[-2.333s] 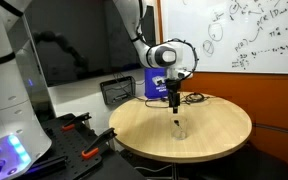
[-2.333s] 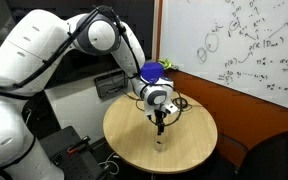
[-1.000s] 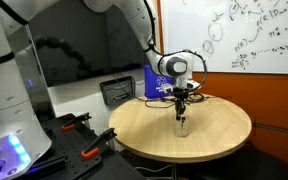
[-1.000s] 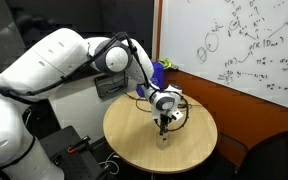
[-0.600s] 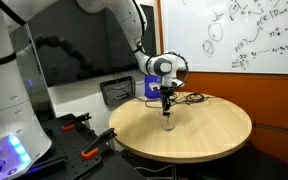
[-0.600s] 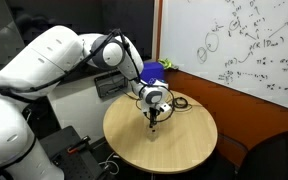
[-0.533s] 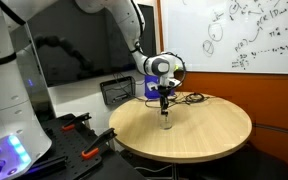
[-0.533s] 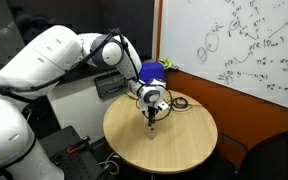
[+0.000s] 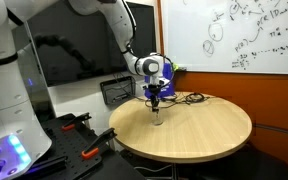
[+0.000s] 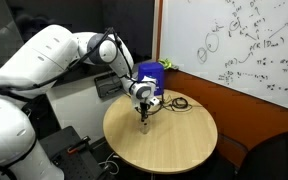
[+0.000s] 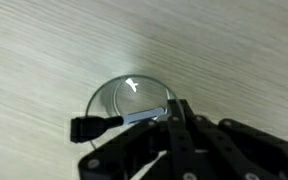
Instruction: Move the glass to the side
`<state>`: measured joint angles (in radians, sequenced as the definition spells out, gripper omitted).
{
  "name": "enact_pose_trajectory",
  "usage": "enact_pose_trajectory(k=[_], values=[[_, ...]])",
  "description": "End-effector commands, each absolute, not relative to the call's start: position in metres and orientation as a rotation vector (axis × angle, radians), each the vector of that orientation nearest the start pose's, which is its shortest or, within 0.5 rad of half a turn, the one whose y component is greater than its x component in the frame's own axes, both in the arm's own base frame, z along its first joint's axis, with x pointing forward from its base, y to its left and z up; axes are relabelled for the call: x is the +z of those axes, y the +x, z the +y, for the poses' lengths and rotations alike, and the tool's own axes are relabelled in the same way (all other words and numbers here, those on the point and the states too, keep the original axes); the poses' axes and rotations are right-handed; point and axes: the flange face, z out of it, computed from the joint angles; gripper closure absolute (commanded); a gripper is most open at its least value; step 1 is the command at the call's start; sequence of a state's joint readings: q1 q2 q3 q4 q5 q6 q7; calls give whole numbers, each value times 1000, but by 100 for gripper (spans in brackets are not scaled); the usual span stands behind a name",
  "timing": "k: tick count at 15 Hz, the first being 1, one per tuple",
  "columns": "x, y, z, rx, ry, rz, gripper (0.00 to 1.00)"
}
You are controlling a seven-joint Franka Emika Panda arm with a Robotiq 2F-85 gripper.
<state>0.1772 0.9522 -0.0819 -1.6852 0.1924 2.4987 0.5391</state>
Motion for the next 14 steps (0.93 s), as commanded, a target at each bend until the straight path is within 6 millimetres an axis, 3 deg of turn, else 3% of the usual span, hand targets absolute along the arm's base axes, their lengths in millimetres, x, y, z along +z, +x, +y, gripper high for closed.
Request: enact_pose_trajectory(k=[1, 2, 3, 4, 9, 14], values=[[44, 631, 65, 257, -3012, 879, 99], [43, 631, 65, 256, -3013, 888, 97], [43, 630, 65, 262, -3015, 885, 70], [44, 630, 65, 269, -3018, 877, 69], [55, 626, 62, 250, -3024, 874, 32], [105, 604, 50, 353, -3009, 783, 0]])
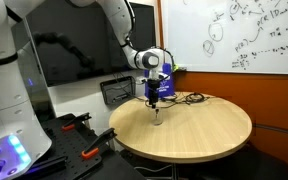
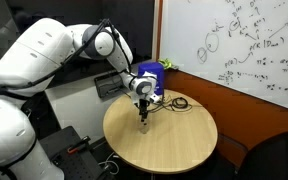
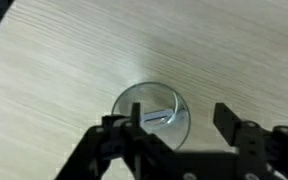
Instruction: Move the glass to the side
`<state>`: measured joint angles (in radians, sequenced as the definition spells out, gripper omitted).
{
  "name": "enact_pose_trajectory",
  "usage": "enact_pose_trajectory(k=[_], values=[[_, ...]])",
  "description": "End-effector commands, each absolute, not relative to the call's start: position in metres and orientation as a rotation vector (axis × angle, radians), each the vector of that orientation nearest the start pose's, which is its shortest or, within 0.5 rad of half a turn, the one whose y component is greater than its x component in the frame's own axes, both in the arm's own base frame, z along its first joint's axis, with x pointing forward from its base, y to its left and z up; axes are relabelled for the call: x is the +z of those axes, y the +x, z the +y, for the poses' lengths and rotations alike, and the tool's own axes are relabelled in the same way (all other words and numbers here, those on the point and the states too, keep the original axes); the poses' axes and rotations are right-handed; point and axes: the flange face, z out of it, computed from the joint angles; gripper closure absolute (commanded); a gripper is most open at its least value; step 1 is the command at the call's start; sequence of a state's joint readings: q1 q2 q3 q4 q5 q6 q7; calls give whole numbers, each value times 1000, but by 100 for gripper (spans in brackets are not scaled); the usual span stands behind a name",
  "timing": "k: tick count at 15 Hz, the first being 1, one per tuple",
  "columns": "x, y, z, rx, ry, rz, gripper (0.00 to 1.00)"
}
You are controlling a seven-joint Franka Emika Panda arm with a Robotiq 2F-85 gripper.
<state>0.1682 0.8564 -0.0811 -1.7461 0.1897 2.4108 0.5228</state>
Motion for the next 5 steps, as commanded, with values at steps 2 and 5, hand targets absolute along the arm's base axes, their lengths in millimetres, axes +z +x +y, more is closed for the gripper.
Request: enact_pose_trajectory(k=[2, 5], values=[[130, 596, 42, 283, -3040, 720, 0], [162, 583, 30, 262, -3058, 622, 0]])
